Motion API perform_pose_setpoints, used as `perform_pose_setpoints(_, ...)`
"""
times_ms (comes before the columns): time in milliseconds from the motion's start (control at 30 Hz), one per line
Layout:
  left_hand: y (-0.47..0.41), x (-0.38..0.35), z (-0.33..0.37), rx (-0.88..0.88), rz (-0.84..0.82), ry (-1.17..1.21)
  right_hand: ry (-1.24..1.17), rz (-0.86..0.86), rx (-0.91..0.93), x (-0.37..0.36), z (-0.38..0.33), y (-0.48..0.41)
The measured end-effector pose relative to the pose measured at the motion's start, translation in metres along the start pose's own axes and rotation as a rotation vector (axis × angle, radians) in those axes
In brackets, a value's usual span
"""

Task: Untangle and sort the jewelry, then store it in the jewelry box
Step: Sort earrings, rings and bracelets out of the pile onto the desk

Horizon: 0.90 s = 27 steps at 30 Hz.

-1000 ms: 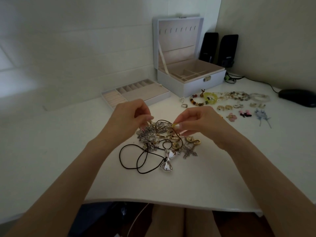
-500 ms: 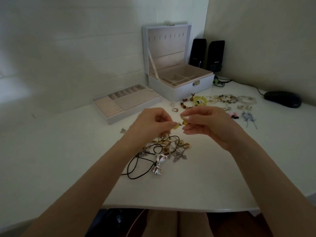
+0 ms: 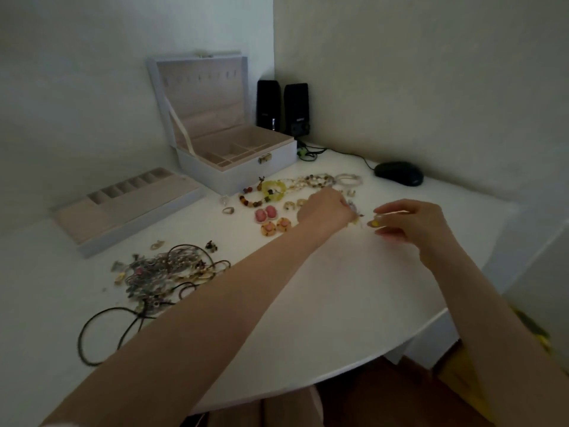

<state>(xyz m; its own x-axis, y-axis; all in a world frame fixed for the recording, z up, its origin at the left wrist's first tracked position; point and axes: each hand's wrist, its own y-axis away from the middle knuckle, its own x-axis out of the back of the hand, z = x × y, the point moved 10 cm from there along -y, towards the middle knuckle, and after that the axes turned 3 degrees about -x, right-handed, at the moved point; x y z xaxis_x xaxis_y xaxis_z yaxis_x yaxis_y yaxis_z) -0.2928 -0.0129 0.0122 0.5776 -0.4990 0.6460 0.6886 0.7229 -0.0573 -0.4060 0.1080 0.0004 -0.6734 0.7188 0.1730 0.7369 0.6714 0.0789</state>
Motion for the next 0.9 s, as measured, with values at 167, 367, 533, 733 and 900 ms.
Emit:
perform_pose_setpoints(167,-0.058,-0.021,0.008,0.037,0.022,-0.209,0.134,0.143,-0.052,0.024,0.015,-0.046)
perform_pose_setpoints(367,-0.096,-0.034,0.002,0.060,0.052,-0.371,0.086,0.220,-0.080,0.024,0.021,-0.082)
perform_pose_setpoints(533,-0.106,-0.036,-0.001,0.061,0.077,-0.474,0.087,0.165,-0.056,0.015,0.016,-0.099)
perform_pose_setpoints(733,-0.107,-0.035,0.000,0.054,0.116,-0.476,0.246,0.149,0.030,0.008,0.010,-0.106)
perform_pose_setpoints(900,-0.105,-0.036,0.000,0.059,0.109,-0.470,0.276,0.183,0.053,0.009,0.009,-0.108)
